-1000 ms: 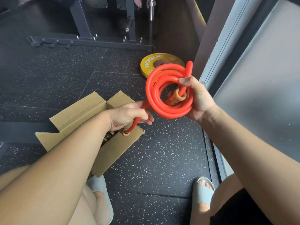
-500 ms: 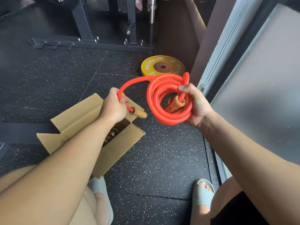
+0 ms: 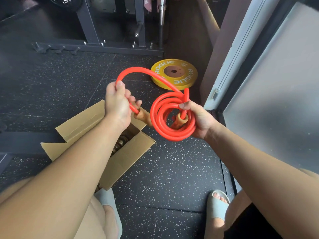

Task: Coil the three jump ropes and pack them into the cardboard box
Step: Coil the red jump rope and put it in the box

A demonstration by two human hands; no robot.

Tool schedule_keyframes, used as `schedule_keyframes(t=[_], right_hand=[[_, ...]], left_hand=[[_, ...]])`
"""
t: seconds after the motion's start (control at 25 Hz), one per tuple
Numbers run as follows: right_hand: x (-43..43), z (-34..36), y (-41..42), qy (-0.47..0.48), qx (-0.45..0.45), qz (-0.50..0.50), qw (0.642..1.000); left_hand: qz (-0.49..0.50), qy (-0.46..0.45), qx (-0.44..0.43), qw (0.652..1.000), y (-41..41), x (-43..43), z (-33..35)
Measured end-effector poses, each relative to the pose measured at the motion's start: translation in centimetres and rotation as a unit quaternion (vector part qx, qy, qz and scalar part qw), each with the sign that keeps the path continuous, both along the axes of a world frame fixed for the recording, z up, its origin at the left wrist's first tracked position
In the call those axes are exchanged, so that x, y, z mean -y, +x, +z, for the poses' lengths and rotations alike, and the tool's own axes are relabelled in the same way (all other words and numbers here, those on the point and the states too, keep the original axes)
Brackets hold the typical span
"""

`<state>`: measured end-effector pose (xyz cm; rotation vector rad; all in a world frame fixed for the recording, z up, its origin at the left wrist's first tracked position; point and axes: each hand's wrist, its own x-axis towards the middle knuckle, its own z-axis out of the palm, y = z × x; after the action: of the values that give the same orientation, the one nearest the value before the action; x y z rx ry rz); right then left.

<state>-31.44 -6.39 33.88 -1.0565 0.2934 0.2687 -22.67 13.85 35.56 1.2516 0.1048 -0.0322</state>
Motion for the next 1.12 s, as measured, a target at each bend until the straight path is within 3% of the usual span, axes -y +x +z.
schedule_keyframes(t=[0.08, 0.2, 0.44, 0.6, 0.76, 0.84, 1.0, 1.12], right_hand=[[-0.3, -0.6, -0.1, 0.012, -0.002, 0.041, 0.999], [-0.5, -1.3, -0.1, 0.077, 0.046, 0.109, 0.99], [-2.5, -1.0, -0.7, 0.135, 0.078, 0.146, 0.977], [-2.4, 1.5, -0.3, 0.173, 0.124, 0.109, 0.971], [-0.6, 3.1, 0.5, 0.232, 0.154, 0.025, 0.96], [0.5, 3.3, 0.9, 0.244, 0.165, 0.005, 0.956], [2.0, 3.3, 1.0, 0.228, 0.179, -0.001, 0.957], [2.7, 3.3, 0.7, 0.22, 0.183, -0.004, 0.958]], left_hand=[[-0.046, -0.142, -0.021, 0.989, -0.2, -0.5, 2.4], [-0.053, -0.246, -0.033, 0.967, -0.5, -2.0, 4.8], [-0.071, -0.266, -0.091, 0.957, -1.0, -2.1, 4.2], [-0.087, -0.114, -0.114, 0.983, -1.2, -0.5, 2.3], [-0.122, 0.054, -0.149, 0.98, -1.8, 0.3, -0.6], [-0.147, 0.182, -0.139, 0.962, -2.3, 0.5, -2.2], [-0.192, 0.331, -0.139, 0.913, -2.5, 0.0, -4.5], [-0.24, 0.47, -0.11, 0.842, -2.2, -1.2, -5.5]])
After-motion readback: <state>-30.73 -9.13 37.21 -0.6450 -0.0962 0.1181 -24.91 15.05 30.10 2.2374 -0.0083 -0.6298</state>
